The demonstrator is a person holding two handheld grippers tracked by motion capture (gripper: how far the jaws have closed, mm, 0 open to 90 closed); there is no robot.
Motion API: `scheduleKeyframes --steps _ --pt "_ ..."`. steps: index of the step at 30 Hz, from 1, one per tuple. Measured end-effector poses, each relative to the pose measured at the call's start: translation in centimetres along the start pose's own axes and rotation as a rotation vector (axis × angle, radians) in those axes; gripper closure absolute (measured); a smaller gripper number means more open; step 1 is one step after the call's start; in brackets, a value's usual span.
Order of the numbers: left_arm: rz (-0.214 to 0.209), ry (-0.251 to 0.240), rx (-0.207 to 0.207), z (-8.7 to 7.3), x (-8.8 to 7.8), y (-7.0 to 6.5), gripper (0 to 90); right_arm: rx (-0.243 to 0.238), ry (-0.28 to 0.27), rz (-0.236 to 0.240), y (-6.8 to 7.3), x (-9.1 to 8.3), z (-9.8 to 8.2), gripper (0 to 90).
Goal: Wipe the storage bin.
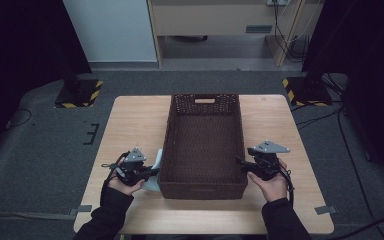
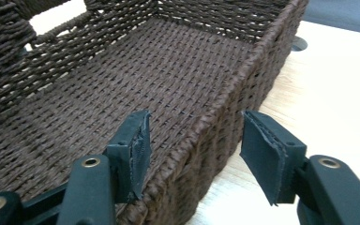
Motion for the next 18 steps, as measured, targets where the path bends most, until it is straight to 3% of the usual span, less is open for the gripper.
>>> scheduleKeyframes --steps 5,9,15,18 --pt "-0.004 -0.071 0.000 1.5 -2.1 -0.3 83.0 -0.003 -0.004 -0.001 0.1 -0.2 0.0 42.1" --pt "-0.016 -0.095 0.004 1.4 -2.6 -0.7 82.9 -0.004 0.013 0.009 0.3 -0.1 -0.2 41.4" --pt "-0.026 0.011 0.000 -1.1 -0.3 -0.9 82.9 -0.036 0.026 0.019 1.0 -0.1 -0.2 42.0" --pt "-0.025 0.034 -0.010 -1.5 0.4 -0.7 83.0 -0.032 0.020 0.024 1.0 -0.2 -0.1 42.1"
Point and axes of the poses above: each handheld gripper's, and its own axes: x roughly forward along the jaws, z roughly out of its top, y roughly to its left, the point moved 4 cm from there along x, roughly forward along the jaws, and after that the axes turned 7 degrees about -y, right-handed, at the moved point
